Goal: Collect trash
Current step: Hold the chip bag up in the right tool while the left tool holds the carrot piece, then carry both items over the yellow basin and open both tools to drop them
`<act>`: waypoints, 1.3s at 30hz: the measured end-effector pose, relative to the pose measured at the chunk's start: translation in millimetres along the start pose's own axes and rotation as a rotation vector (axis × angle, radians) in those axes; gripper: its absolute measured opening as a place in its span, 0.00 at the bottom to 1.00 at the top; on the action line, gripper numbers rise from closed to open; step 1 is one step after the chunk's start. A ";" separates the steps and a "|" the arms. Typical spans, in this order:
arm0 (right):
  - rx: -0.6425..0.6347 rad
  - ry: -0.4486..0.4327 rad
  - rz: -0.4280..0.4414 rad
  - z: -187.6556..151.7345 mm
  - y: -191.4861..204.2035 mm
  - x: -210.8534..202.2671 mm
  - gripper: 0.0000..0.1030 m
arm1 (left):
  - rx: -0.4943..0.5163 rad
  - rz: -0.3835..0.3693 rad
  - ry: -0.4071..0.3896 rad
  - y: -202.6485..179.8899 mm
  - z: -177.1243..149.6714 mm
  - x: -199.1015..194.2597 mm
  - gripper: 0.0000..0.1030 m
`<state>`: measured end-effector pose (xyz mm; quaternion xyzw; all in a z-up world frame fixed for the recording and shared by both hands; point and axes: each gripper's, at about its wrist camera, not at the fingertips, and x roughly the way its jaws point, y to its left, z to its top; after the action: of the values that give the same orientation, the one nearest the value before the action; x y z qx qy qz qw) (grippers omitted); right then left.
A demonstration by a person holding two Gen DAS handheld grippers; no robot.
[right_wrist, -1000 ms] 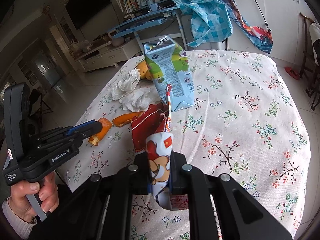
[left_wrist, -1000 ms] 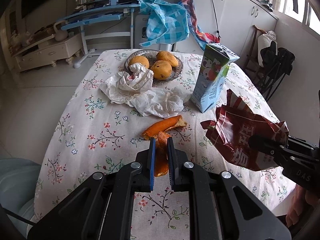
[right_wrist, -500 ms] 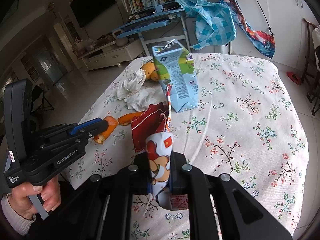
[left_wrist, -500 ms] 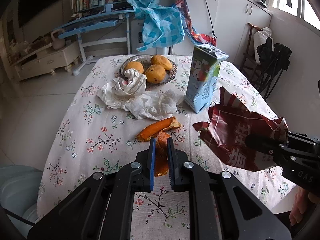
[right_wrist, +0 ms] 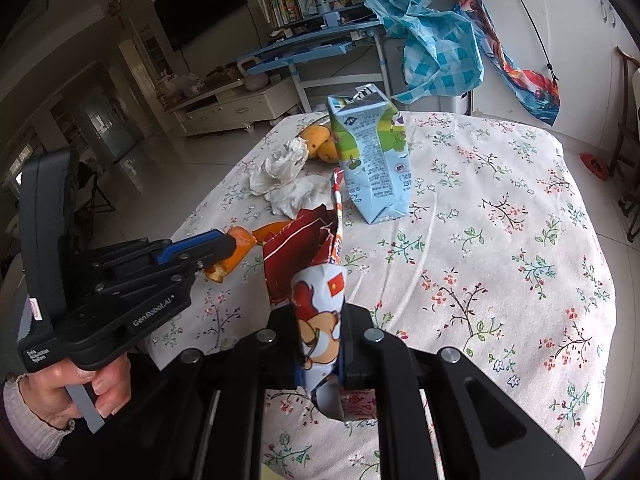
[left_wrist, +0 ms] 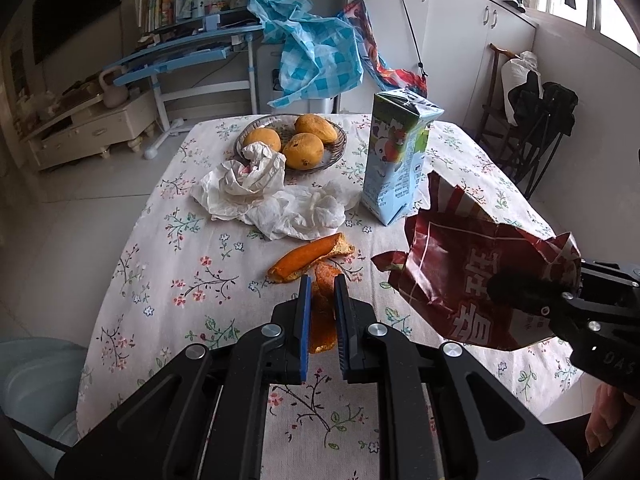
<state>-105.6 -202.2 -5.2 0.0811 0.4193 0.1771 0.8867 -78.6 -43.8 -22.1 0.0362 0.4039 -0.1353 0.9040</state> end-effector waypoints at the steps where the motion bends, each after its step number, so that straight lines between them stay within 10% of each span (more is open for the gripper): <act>1: 0.000 -0.001 0.004 0.0 0.7 -0.9 0.12 | -0.003 -0.002 0.000 0.2 -0.5 -1.0 0.11; 20: 0.063 0.041 0.041 -67.9 18.3 -42.1 0.12 | -0.036 0.008 0.041 -2.1 -62.8 -48.8 0.11; 39: -0.075 0.337 0.005 -169.9 59.6 -38.2 0.12 | 0.005 -0.106 0.235 -45.1 -146.5 -54.0 0.11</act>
<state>-273.9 -162.5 -68.4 0.0181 0.5549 0.2061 0.8058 -230.9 -49.9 -78.5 0.0328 0.5078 -0.1788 0.8421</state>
